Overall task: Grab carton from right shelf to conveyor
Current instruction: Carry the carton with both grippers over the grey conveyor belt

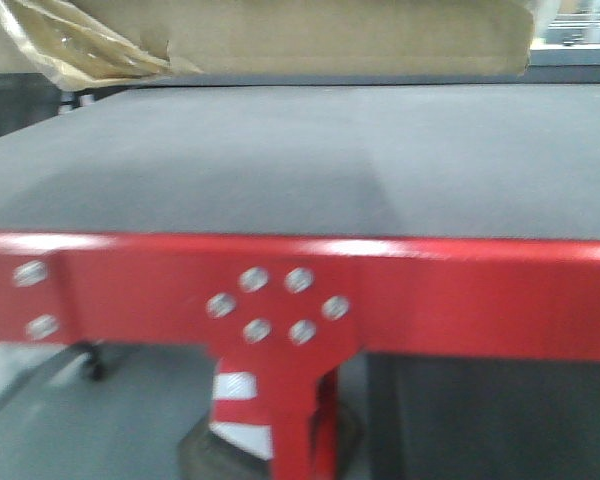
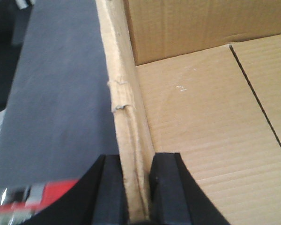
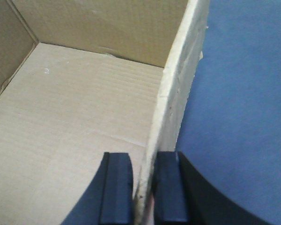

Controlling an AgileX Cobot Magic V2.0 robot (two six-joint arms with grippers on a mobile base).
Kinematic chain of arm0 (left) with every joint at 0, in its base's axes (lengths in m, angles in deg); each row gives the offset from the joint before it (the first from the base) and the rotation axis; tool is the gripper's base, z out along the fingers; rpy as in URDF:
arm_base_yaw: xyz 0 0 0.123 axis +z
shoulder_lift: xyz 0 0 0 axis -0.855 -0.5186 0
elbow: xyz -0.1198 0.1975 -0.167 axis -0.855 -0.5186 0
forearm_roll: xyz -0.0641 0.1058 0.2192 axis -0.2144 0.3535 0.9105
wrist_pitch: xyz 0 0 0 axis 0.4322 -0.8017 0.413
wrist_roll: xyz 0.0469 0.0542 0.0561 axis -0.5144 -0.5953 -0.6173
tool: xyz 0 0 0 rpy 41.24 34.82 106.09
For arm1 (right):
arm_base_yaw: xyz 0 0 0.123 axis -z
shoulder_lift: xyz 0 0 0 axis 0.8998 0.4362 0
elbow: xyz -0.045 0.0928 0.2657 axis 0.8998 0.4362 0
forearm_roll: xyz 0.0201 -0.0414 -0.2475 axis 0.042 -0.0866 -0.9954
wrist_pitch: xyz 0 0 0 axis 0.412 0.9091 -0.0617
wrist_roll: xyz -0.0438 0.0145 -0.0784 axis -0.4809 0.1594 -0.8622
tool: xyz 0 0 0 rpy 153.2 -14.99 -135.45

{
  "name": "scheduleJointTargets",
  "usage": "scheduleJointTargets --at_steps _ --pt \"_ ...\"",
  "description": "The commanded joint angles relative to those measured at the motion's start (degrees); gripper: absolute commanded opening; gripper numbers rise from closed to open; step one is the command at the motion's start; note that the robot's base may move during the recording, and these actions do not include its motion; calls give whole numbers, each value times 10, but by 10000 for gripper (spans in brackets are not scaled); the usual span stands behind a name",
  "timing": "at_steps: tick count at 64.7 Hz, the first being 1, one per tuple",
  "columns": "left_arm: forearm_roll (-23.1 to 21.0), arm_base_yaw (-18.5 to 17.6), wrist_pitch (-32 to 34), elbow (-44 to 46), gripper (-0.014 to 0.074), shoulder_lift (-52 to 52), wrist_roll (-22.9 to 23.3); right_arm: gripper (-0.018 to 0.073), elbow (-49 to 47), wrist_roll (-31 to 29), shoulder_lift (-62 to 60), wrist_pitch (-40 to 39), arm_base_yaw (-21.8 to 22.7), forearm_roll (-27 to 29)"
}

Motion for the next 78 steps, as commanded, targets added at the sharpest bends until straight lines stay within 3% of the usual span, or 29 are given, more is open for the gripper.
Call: scheduleJointTargets --at_steps 1,78 --pt "76 3 -2 0 -17 6 -8 -69 -3 -14 -15 -7 2 -28" --pt "76 3 17 0 -17 -33 -8 -69 -3 -14 -15 -7 2 -28"
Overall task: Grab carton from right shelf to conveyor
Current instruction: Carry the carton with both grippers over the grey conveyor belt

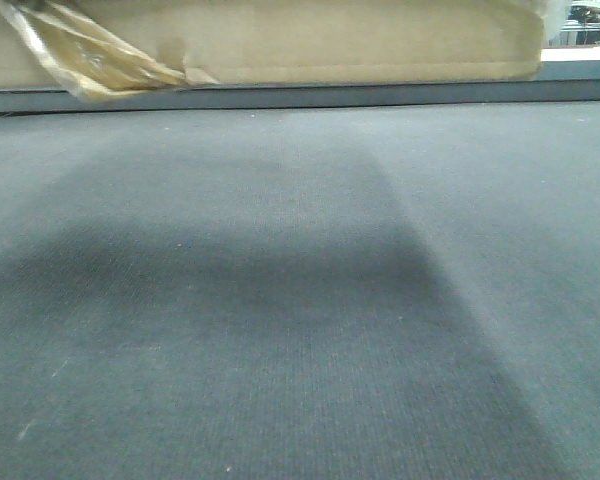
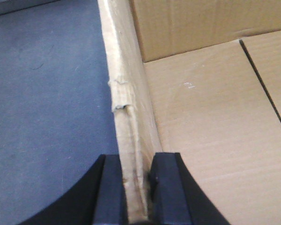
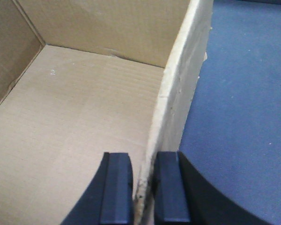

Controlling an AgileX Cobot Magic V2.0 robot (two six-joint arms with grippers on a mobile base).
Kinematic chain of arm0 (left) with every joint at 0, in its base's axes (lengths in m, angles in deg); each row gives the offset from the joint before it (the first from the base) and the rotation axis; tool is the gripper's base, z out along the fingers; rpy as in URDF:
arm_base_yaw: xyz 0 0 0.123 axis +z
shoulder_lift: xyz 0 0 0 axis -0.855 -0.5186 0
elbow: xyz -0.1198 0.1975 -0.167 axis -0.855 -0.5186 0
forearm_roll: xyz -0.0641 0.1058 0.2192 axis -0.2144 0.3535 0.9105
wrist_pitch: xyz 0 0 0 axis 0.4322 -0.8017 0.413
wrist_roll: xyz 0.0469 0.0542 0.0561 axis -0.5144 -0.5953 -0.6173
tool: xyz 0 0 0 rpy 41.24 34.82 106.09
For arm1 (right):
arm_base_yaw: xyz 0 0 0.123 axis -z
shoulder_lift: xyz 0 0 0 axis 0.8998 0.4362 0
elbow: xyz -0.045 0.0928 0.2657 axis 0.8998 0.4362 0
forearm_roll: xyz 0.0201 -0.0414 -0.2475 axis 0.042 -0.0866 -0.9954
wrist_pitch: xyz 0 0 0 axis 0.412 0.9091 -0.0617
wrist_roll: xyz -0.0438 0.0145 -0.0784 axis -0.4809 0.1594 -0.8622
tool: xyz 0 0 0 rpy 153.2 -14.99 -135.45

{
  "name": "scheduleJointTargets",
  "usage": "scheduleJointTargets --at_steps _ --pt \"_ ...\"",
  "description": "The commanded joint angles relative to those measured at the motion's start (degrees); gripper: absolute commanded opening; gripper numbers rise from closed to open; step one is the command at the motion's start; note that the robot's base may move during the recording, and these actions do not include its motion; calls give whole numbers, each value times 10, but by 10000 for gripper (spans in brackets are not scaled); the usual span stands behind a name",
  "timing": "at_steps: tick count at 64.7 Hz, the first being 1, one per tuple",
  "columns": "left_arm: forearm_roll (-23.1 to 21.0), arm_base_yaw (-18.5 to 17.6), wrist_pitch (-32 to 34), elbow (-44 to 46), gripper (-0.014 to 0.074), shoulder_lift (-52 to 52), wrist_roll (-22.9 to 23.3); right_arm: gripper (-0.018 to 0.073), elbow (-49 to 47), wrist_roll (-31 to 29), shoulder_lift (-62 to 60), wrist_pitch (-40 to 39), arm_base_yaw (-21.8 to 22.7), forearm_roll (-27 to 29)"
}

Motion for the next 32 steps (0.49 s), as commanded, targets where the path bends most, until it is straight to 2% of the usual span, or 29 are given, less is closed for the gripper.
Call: scheduleJointTargets --at_steps 1,15,32 --pt "72 3 12 0 -17 -6 -8 -69 -3 -14 -15 -9 2 -25" --pt "72 3 46 0 -17 -20 -8 -69 -3 -14 -15 -9 2 -25" --pt "72 3 56 0 -17 -23 -8 -69 -3 -14 -15 -9 2 -25"
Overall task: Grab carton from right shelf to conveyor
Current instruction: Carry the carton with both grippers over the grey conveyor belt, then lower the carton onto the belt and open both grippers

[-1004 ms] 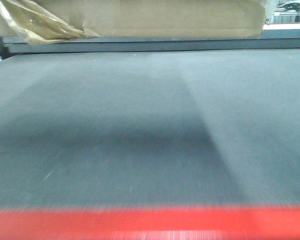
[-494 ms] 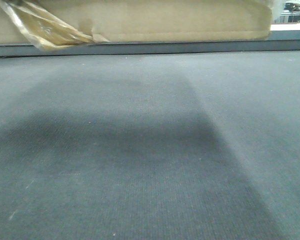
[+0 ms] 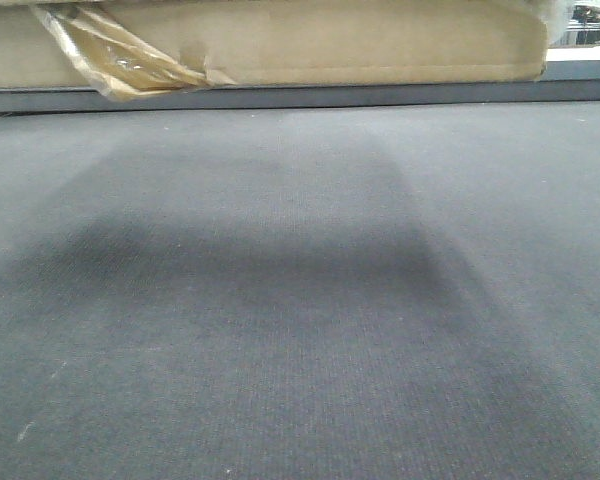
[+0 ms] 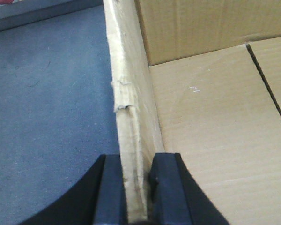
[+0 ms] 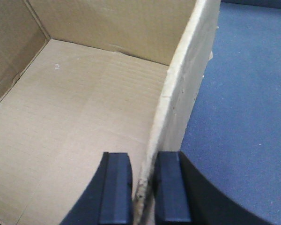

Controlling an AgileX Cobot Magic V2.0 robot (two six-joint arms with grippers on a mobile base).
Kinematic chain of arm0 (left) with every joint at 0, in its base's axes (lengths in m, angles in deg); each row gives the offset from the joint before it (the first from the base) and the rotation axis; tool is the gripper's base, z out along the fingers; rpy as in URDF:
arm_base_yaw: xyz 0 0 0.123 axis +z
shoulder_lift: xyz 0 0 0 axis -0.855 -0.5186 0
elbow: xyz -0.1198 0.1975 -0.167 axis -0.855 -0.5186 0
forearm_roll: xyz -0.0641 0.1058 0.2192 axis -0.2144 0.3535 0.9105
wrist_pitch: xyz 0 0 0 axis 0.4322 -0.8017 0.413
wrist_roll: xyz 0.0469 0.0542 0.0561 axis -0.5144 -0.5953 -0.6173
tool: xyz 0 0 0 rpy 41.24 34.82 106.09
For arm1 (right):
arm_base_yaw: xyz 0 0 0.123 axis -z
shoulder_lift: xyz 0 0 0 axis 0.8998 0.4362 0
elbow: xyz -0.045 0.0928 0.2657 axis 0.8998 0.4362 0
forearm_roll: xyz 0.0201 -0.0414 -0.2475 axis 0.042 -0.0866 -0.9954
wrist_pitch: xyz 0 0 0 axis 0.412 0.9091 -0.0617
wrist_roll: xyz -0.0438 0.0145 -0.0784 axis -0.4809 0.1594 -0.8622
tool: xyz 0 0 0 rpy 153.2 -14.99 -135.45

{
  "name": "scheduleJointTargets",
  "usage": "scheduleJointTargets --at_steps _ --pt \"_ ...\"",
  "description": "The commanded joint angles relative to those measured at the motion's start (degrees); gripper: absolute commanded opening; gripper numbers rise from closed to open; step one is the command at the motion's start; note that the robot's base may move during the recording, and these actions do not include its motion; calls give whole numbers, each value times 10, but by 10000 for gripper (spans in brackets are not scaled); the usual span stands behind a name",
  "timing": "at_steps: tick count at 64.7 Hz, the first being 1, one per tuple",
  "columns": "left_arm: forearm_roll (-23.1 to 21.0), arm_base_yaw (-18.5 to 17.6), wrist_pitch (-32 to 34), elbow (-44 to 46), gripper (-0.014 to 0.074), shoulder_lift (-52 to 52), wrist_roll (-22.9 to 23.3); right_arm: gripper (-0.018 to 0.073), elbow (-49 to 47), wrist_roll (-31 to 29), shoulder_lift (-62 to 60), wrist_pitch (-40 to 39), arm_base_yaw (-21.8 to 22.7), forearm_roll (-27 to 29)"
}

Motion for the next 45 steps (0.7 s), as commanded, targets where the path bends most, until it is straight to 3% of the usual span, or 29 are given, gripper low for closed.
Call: scheduleJointTargets --at_steps 1,39,45 --pt "64 3 12 0 -17 -1 -8 -69 -4 -14 -15 -11 2 -11" --pt "58 3 18 0 -17 -1 -8 -69 -4 -14 -15 -19 2 -10" --pt "31 3 19 0 -17 -1 -8 -69 -7 -14 -15 -23 2 -10"
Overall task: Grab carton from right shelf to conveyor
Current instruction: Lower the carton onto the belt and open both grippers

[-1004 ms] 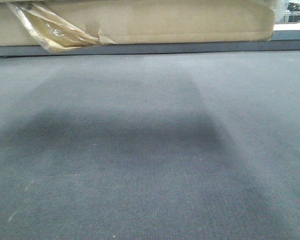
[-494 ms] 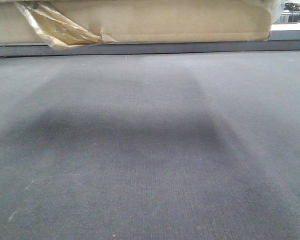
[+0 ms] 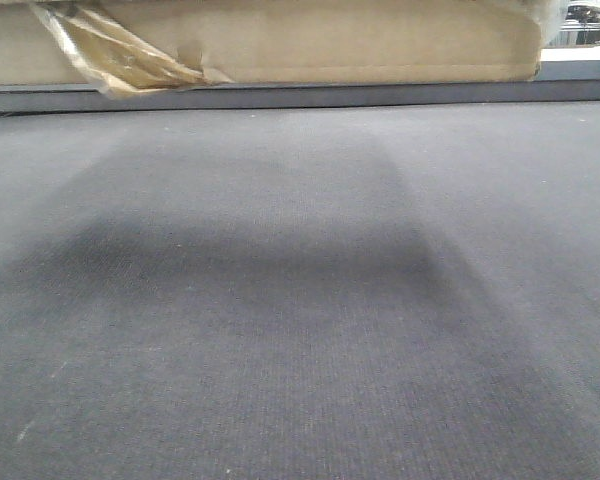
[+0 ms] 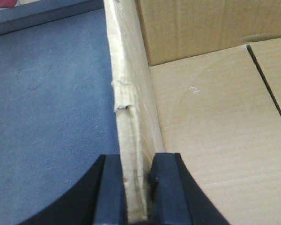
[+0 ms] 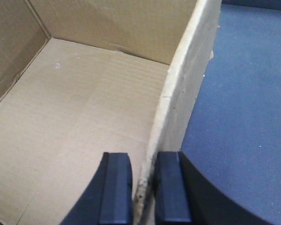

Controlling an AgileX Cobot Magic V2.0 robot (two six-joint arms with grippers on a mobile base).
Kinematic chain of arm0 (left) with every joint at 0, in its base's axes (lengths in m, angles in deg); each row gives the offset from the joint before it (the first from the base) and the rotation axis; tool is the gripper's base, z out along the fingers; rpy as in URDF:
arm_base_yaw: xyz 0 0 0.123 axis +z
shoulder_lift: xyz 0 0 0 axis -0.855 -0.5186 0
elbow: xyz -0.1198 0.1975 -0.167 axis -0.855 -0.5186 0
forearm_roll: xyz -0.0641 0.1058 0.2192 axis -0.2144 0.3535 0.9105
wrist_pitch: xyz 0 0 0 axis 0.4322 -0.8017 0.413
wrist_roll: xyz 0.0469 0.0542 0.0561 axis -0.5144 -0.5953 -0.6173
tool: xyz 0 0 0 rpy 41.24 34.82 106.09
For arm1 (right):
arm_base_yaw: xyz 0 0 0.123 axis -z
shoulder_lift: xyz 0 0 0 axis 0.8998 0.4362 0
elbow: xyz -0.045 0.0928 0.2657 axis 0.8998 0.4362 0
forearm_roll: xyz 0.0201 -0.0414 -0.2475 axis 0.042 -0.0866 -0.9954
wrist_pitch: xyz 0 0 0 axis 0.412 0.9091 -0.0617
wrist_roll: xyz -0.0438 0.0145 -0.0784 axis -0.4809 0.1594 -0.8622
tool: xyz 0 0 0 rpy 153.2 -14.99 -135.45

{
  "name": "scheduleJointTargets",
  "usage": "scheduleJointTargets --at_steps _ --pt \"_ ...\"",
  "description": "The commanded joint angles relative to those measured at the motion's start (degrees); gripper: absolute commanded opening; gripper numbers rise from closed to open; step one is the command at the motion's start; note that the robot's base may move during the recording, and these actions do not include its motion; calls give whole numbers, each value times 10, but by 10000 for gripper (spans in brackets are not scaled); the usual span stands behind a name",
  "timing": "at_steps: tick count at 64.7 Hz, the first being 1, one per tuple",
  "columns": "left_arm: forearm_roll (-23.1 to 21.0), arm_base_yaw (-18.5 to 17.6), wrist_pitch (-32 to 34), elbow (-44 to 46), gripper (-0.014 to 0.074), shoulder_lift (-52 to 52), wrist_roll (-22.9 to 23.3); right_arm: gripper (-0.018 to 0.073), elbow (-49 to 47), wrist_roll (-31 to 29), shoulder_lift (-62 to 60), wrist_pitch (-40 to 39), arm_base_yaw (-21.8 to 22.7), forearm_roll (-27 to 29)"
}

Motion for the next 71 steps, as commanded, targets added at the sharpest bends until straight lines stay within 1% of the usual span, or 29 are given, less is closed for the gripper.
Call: scheduleJointTargets --at_steps 1,8,9,11,14,19,23,27,38,41,48,55,57,62,64,65,66,67,69,70,71 --pt "20 3 13 0 -17 -1 -8 -69 -7 -14 -15 -21 2 -10" --pt "-62 15 16 -4 -17 -1 -8 -69 -7 -14 -3 -22 26 -13" --pt "-79 16 17 -8 -17 -1 -8 -69 -7 -14 -1 -21 30 -13" --pt "-95 21 22 -14 -17 -1 -8 -69 -7 -14 5 -21 38 -13" --pt "-103 24 30 -27 -17 -1 -8 -69 -7 -14 17 -21 54 -13" --pt "-108 28 55 -59 -17 -1 0 -69 -7 -14 41 -22 76 -13" --pt "-99 27 74 -88 -17 -1 14 -69 -7 -14 63 -22 90 -13" --pt "-91 27 109 -119 -17 -1 23 -69 -7 -14 88 -26 100 -13" --pt "-83 27 200 -190 -17 -1 25 -69 -7 -14 151 -41 112 -13" --pt "-77 27 216 -206 -17 -2 37 -69 -7 -14 167 -42 112 -13" --pt "-63 27 234 -225 -17 -12 38 -69 -7 -14 189 -46 112 -13" --pt "-62 38 234 -226 -17 -33 38 -54 -7 -14 195 -47 112 -13" --pt "-63 43 234 -226 -16 -39 38 -32 -7 -14 195 -47 112 -13" --pt "-71 52 233 -225 17 -45 38 75 -7 -14 195 -47 112 -13" --pt "-72 55 233 -225 48 -46 38 159 -7 -14 195 -47 112 -13" --pt "-72 56 233 -225 78 -45 38 217 -7 -14 195 -47 112 -13" --pt "-72 56 233 -225 102 -45 38 238 -7 -14 195 -47 112 -13" --pt "-72 56 233 -225 128 -45 38 279 -7 -14 195 -46 112 -13" --pt "-72 56 231 -222 190 -45 38 365 -7 -14 195 -44 112 -13" --pt "-72 56 231 -222 223 -45 38 428 -7 -14 195 -44 112 -13" --pt "-72 57 231 -221 260 -45 38 470 -7 -14 195 -43 112 -13"
